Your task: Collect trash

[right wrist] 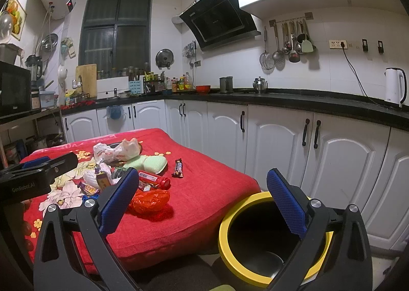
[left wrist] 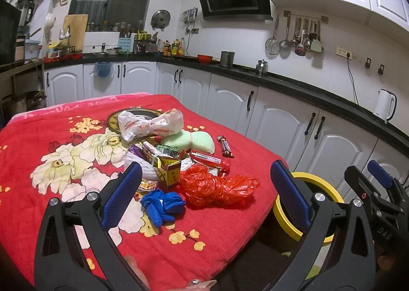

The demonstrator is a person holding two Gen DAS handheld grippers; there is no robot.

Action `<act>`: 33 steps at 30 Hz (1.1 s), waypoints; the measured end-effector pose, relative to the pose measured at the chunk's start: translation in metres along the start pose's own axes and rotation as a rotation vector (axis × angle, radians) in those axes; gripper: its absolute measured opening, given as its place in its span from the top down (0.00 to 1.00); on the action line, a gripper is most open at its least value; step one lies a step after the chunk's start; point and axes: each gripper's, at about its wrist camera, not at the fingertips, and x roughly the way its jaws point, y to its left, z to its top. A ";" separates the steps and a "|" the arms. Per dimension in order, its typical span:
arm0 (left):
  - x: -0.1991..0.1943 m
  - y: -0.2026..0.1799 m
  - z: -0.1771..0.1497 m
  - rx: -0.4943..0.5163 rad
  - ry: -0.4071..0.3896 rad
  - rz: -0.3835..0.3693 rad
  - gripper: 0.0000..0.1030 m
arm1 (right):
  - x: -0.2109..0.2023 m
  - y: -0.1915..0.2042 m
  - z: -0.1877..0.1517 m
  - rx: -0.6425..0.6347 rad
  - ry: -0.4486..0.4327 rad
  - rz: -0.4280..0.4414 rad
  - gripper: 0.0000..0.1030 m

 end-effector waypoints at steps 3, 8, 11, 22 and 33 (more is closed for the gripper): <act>0.002 0.002 -0.001 -0.005 0.004 0.005 0.10 | 0.000 0.001 0.000 -0.003 0.006 0.006 0.06; 0.006 0.012 0.001 -0.035 0.007 0.013 0.10 | 0.008 0.008 -0.004 -0.008 0.026 0.032 0.06; 0.007 0.018 0.003 -0.049 0.007 0.028 0.10 | 0.010 0.014 -0.006 -0.018 0.037 0.051 0.06; 0.014 0.053 0.014 -0.127 0.014 0.106 0.10 | 0.029 0.042 -0.003 -0.083 0.069 0.164 0.06; 0.037 0.097 0.032 -0.177 0.045 0.180 0.10 | 0.078 0.062 -0.004 -0.111 0.138 0.218 0.06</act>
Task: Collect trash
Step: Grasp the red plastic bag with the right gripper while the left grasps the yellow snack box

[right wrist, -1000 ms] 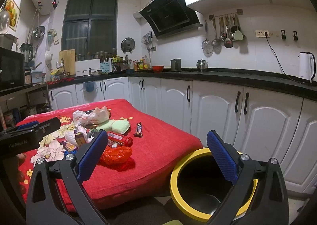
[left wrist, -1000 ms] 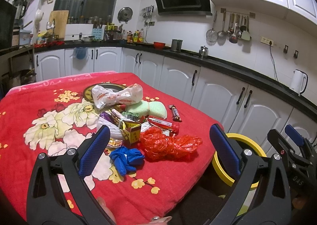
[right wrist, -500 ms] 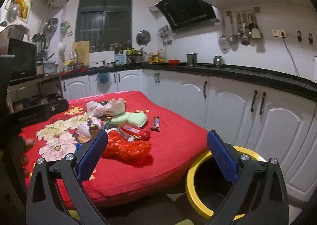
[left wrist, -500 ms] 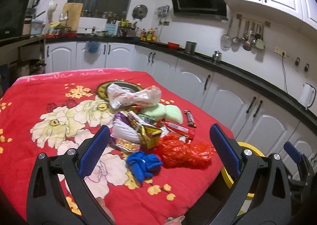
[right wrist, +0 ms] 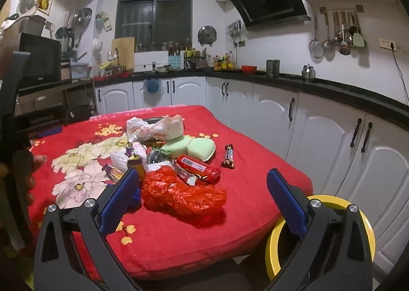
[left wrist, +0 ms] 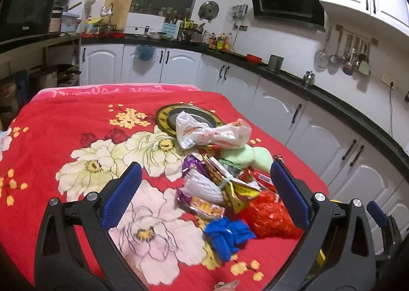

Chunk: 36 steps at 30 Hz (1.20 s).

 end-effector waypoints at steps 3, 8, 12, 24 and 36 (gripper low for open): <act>0.010 0.003 0.006 0.012 0.010 -0.018 0.10 | 0.015 -0.006 0.000 0.017 0.026 0.014 0.06; 0.032 0.001 0.008 0.031 0.077 -0.081 0.10 | 0.036 -0.015 -0.001 0.040 0.073 0.026 0.06; 0.044 -0.012 0.006 0.044 0.132 -0.144 0.10 | 0.055 -0.024 -0.006 0.062 0.124 0.036 0.06; 0.084 -0.049 -0.006 0.042 0.286 -0.170 0.15 | 0.104 -0.044 -0.030 0.206 0.323 0.161 0.37; 0.114 -0.044 -0.027 -0.028 0.391 -0.067 0.31 | 0.092 -0.044 -0.043 0.181 0.352 0.244 0.86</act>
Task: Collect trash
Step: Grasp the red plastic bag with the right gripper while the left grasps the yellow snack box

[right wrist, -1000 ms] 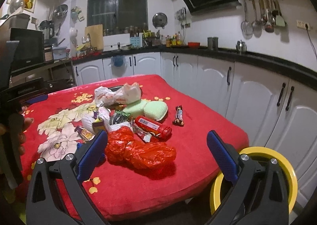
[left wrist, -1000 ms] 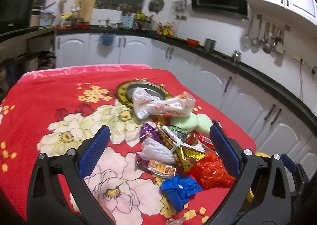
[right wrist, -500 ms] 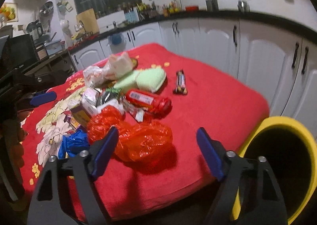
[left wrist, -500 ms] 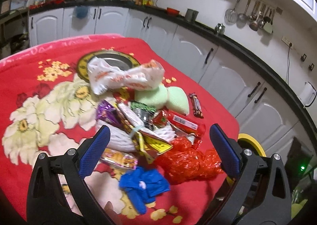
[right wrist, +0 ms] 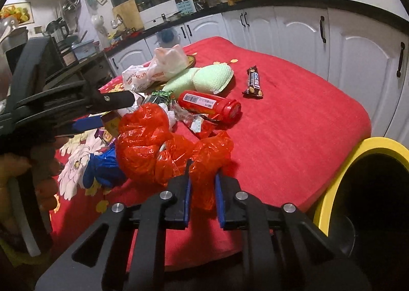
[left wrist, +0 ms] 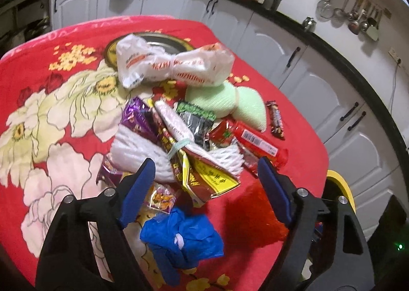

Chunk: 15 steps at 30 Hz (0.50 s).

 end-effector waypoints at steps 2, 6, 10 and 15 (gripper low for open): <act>0.003 0.001 -0.001 -0.011 0.006 0.007 0.34 | -0.002 -0.003 -0.002 0.004 0.002 -0.001 0.86; 0.006 0.005 -0.004 -0.027 0.014 0.015 0.43 | -0.005 -0.003 -0.003 0.000 -0.009 -0.005 0.87; 0.006 0.009 -0.007 -0.041 0.030 0.002 0.59 | -0.009 0.002 -0.001 -0.021 -0.027 -0.009 0.89; 0.000 0.008 -0.010 -0.016 0.025 -0.015 0.71 | -0.012 0.007 0.000 -0.040 -0.050 -0.011 0.91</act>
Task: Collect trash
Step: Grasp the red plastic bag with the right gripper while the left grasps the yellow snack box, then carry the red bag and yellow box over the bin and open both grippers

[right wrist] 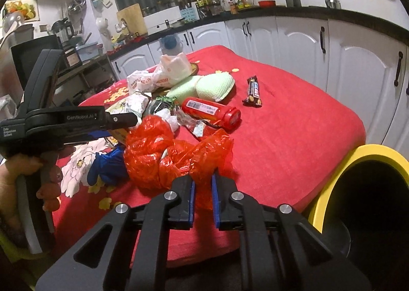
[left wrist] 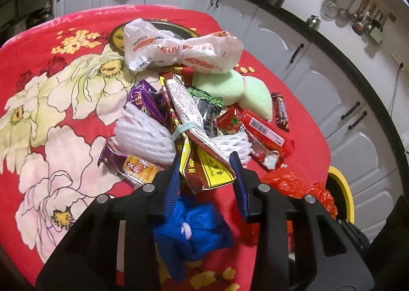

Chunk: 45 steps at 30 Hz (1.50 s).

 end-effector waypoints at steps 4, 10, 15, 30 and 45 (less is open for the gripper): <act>-0.011 0.002 0.001 0.007 -0.029 -0.009 0.71 | -0.005 0.004 0.004 -0.014 -0.025 0.000 0.92; -0.034 0.003 0.005 0.018 -0.092 -0.036 0.71 | -0.019 0.013 0.013 -0.048 -0.095 0.004 0.94; -0.048 -0.003 0.005 0.039 -0.136 -0.058 0.72 | -0.034 0.016 0.020 -0.066 -0.145 -0.002 0.94; -0.084 -0.061 -0.008 0.209 -0.239 -0.180 0.72 | -0.091 -0.021 0.024 -0.004 -0.270 -0.136 0.94; -0.076 -0.119 -0.033 0.339 -0.180 -0.289 0.72 | -0.144 -0.076 0.014 0.095 -0.337 -0.291 0.94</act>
